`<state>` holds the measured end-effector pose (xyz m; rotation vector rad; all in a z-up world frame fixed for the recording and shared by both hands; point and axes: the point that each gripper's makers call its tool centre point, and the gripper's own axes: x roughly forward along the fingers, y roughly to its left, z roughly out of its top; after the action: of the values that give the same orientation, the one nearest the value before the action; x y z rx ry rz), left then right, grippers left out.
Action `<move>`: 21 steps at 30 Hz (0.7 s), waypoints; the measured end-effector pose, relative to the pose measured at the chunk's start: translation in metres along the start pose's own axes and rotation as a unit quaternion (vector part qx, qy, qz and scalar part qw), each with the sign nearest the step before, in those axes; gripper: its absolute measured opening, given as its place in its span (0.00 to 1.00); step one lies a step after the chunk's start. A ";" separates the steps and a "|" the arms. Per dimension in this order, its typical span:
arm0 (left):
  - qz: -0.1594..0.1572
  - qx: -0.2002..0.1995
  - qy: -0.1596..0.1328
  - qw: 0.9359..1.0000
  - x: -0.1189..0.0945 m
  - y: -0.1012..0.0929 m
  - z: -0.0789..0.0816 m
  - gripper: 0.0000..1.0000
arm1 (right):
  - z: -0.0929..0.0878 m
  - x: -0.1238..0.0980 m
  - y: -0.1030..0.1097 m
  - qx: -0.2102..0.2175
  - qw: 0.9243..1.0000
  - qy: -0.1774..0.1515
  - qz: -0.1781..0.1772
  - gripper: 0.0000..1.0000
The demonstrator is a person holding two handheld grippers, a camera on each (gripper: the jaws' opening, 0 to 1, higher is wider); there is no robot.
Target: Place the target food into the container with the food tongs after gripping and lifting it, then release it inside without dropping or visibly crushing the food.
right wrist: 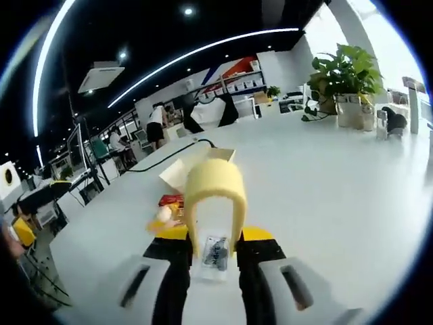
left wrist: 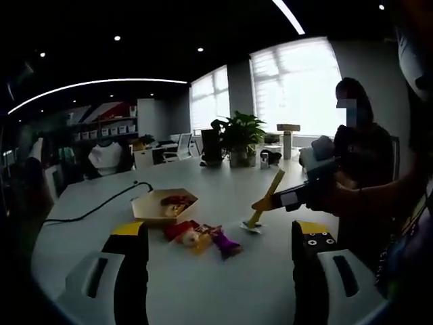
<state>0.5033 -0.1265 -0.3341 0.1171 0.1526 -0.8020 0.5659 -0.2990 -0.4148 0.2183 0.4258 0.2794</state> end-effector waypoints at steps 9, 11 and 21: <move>0.011 -0.005 -0.008 1.000 -0.004 0.008 0.002 0.93 | -0.009 0.004 -0.002 -0.013 0.999 0.032 0.001 0.20; 0.011 -0.006 -0.009 1.000 -0.004 0.009 0.002 0.93 | -0.011 0.006 -0.003 -0.022 0.999 0.046 0.000 0.20; 0.012 -0.002 -0.009 1.000 -0.002 0.010 0.005 0.93 | -0.002 0.009 0.006 -0.065 0.995 0.069 0.021 0.19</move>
<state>0.5094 -0.1187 -0.3279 0.1072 0.1359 -0.7783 0.5713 -0.2905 -0.4182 0.0801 0.5383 0.3632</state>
